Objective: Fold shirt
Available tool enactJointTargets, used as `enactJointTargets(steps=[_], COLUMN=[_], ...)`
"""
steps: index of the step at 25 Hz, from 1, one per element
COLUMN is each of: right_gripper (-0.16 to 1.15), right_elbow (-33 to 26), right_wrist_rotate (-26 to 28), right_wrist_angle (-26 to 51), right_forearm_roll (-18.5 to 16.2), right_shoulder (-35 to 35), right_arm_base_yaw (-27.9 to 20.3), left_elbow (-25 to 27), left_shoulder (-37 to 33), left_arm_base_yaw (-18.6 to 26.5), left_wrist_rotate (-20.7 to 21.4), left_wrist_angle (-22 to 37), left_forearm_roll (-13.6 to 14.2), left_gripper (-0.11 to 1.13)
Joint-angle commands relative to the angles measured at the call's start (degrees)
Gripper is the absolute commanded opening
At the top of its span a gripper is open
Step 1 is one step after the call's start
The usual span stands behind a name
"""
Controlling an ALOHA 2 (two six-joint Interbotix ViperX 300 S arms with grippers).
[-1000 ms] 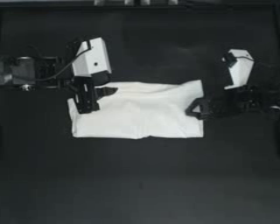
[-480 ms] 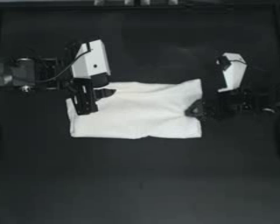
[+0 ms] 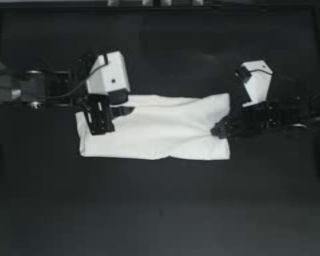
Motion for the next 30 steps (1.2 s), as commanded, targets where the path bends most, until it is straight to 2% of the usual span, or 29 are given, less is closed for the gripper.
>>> enactJointTargets(steps=[1,13,19,30], right_gripper=[0.06,0.06,0.06,0.06], right_elbow=[-2.55,-7.38,-7.91,-12.04], right_wrist_rotate=[-0.44,-0.79,-0.79,-0.88], right_wrist_angle=[3.69,11.43,14.5,22.24], right_forearm_roll=[-0.35,0.0,1.32,2.9], right_shoulder=[-3.25,-5.63,-8.35,-11.6], right_arm_base_yaw=[0.26,0.97,1.49,1.49], left_elbow=[-1.05,-1.32,-2.55,-6.24], left_shoulder=[0.79,13.01,18.98,24.79], left_arm_base_yaw=[-0.88,-0.97,-0.26,0.35], left_wrist_rotate=[-0.09,-0.18,-0.35,-0.53], left_wrist_angle=[-2.9,-14.33,-17.49,-20.13], left_forearm_roll=[0.09,-0.18,-0.26,-0.79], left_gripper=[0.87,0.87,0.87,0.87])
